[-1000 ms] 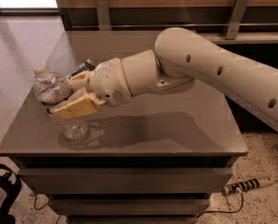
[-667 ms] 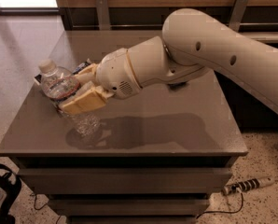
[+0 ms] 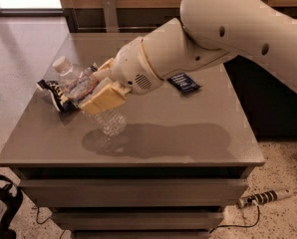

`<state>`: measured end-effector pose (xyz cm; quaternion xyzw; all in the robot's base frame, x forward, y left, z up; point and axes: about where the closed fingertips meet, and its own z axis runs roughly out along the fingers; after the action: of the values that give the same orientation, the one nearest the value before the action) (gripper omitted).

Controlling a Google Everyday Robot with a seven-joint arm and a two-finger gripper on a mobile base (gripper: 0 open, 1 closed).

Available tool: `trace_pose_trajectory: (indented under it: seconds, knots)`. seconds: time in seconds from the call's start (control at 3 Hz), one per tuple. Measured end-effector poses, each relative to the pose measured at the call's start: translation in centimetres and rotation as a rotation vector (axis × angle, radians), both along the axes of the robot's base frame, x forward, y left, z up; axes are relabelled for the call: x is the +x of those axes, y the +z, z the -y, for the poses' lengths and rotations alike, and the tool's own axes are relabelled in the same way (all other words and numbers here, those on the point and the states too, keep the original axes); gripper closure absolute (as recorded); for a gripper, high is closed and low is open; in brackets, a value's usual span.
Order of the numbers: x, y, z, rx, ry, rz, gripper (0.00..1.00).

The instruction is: Knock water bottle over

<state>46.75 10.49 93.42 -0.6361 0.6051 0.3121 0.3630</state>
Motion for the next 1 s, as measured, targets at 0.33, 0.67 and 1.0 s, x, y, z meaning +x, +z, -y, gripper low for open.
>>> trace_pose_trajectory:
  seconds: [0.33, 0.67, 1.0]
  knots:
    - [1.2, -0.3, 1.5, -0.097, -0.062, 0.000, 1.00]
    - [2.3, -0.6, 2.9, -0.214, -0.119, -0.007, 1.00]
    - [2.8, -1.0, 3.6, -0.339, -0.155, -0.016, 1.00]
